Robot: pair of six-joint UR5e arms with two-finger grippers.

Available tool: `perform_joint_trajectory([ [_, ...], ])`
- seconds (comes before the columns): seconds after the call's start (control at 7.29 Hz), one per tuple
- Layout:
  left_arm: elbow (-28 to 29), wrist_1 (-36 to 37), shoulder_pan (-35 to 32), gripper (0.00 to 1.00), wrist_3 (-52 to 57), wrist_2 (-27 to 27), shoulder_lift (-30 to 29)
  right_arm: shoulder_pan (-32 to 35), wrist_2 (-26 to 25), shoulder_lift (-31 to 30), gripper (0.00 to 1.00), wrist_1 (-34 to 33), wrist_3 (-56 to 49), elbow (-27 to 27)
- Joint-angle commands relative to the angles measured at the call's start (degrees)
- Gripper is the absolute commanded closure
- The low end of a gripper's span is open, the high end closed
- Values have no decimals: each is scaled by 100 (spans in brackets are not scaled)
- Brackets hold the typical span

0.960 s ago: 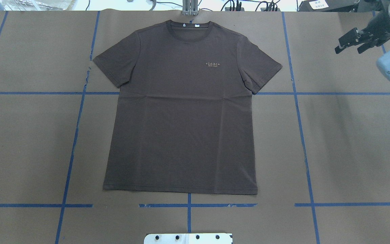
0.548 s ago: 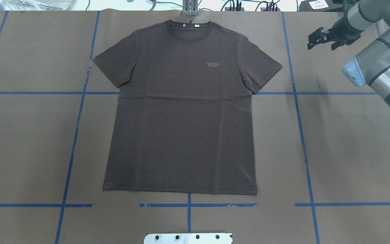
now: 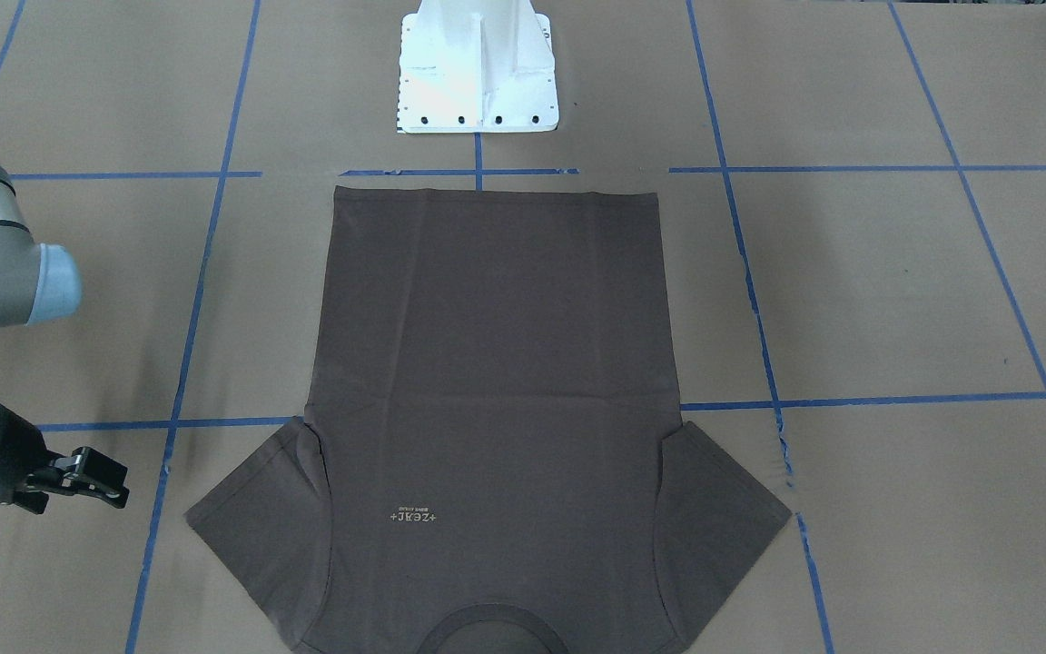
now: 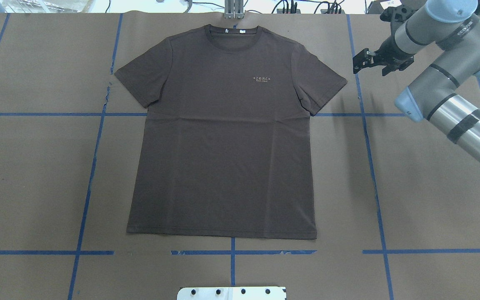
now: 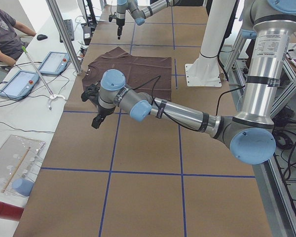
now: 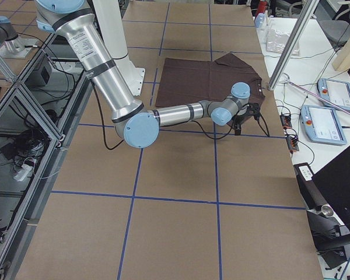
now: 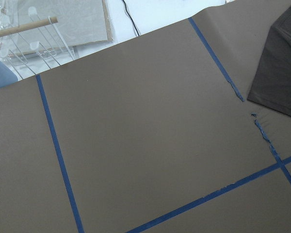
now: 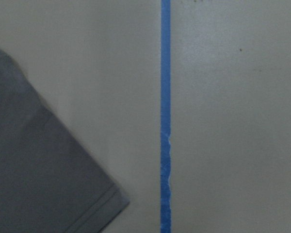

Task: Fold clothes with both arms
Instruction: 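Move the right gripper over the sleeve nearest it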

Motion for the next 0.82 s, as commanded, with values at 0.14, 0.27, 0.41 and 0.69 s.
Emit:
perform_joint_trajectory([
  [0.14,22,-37,0,0,11,-10,-7,-471,-479,584,0,0,348,-709],
  [0.27,22,-28,0,0,11,-27,-7,-480,-479,576,1,0,365,-789],
  [0.41,39,-28,0,0,11,-193,-7,-471,-479,558,5,-9,366,-807],
  [0.69,31,-19,0,0,11,-203,1,-471,-479,558,16,-9,374,-886],
])
